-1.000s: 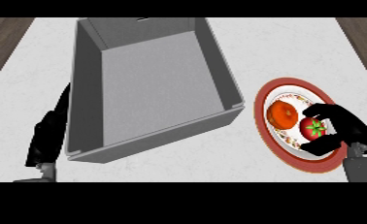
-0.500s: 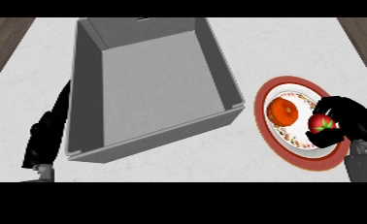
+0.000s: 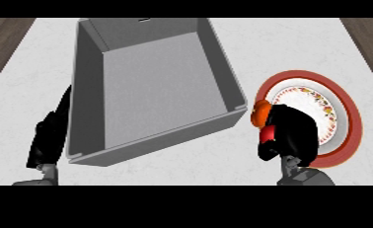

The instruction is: Pick the tomato from the plate and place it in the cardboard box

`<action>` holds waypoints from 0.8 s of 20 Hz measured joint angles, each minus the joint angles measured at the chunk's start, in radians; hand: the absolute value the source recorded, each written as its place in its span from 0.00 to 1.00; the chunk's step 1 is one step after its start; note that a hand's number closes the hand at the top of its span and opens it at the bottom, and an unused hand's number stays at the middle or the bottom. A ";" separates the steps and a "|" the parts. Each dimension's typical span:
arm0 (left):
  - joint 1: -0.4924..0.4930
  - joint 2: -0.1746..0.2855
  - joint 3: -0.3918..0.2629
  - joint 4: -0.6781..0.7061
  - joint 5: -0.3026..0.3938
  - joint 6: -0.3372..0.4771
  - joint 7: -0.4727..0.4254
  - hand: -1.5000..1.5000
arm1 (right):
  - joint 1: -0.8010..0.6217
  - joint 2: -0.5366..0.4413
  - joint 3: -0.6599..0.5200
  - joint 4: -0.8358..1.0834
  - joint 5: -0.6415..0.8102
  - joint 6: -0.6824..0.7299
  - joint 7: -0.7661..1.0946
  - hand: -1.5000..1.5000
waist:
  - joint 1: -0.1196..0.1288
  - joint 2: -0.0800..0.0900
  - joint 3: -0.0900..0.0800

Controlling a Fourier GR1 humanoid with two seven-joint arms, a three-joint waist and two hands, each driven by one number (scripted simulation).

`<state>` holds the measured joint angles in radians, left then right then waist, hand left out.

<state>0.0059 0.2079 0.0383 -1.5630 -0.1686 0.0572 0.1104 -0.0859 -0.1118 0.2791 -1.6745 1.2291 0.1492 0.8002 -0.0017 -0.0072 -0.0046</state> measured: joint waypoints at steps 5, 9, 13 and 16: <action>-0.013 -0.005 0.010 0.026 -0.007 0.005 -0.018 0.50 | 0.011 0.076 0.139 -0.170 0.125 0.069 0.149 1.00 | -0.002 0.003 0.003; -0.006 -0.010 0.003 0.029 -0.012 0.002 -0.027 0.50 | -0.052 0.097 0.206 -0.274 0.103 0.036 0.164 1.00 | 0.004 0.003 0.004; -0.003 -0.009 0.000 0.011 -0.010 -0.005 -0.017 0.50 | -0.158 0.106 0.263 -0.328 0.051 -0.021 0.184 1.00 | 0.013 0.005 0.004; -0.008 -0.018 -0.004 0.029 -0.020 -0.001 -0.033 0.50 | -0.269 0.108 0.276 -0.303 0.002 -0.063 0.197 1.00 | 0.015 0.007 0.004</action>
<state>-0.0018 0.1903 0.0339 -1.5343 -0.1881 0.0565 0.0770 -0.3548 -0.0037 0.5551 -1.9774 1.2306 0.0865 0.9968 0.0128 -0.0006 -0.0004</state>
